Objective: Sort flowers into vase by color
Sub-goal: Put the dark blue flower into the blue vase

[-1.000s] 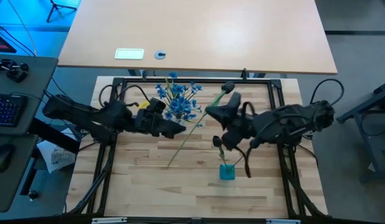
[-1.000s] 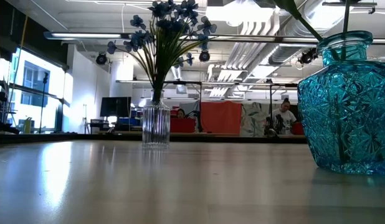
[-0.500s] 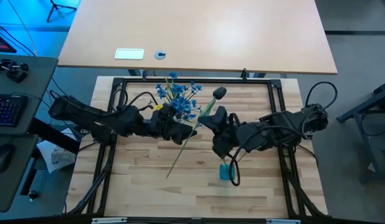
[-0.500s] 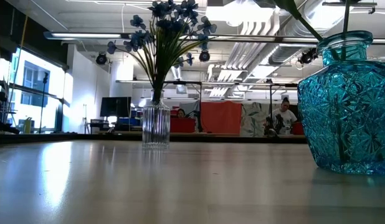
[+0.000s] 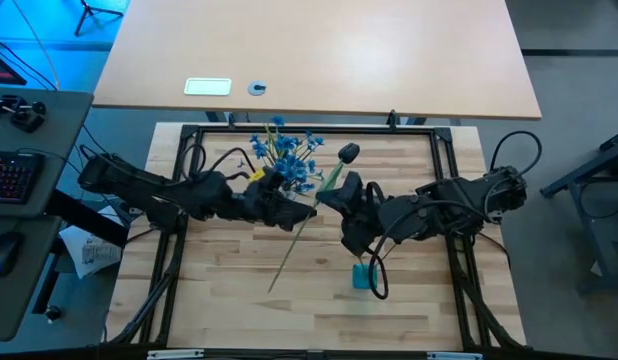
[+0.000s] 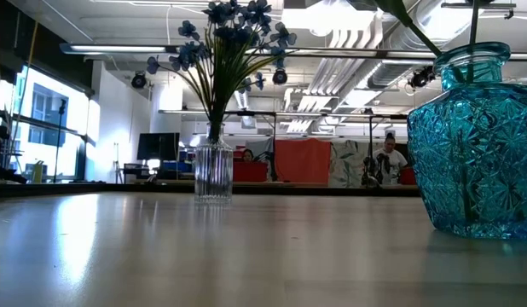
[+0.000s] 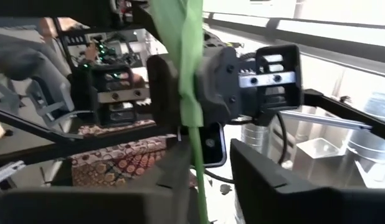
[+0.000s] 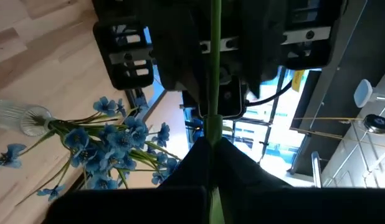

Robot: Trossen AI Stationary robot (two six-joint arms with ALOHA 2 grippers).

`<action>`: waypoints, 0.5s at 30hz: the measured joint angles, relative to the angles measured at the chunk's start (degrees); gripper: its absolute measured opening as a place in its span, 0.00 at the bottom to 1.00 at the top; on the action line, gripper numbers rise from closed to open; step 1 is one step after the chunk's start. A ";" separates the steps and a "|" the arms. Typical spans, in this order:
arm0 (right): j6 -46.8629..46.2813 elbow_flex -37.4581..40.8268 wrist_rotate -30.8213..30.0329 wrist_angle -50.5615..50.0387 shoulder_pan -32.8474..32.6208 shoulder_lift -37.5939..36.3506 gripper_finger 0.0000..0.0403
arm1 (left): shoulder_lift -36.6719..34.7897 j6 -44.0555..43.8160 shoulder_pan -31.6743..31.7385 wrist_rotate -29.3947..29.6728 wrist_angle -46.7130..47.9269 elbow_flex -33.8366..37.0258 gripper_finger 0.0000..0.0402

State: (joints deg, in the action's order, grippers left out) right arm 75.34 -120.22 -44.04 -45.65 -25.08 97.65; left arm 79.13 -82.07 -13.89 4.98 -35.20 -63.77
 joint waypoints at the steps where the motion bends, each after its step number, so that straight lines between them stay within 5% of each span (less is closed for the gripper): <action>1: 0.10 0.00 0.10 0.02 -0.01 0.00 0.00 | 0.00 0.37 0.00 0.20 0.27 0.00 0.20; 5: 0.10 0.00 0.03 0.63 -0.04 0.00 0.00 | 0.00 2.10 0.39 0.85 0.67 0.06 0.03; 10: -2.22 0.04 -2.00 4.87 -0.36 0.15 0.08 | -0.17 3.86 1.70 -0.58 0.75 0.00 0.01; 15: -7.48 -1.19 -5.58 8.21 -0.68 0.31 0.29 | -1.13 6.42 2.93 -1.28 2.51 -0.09 0.00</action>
State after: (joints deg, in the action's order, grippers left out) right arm 67.86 -121.41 -49.62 -37.44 -25.76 97.95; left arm 78.00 -75.65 -10.96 3.69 -32.69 -63.86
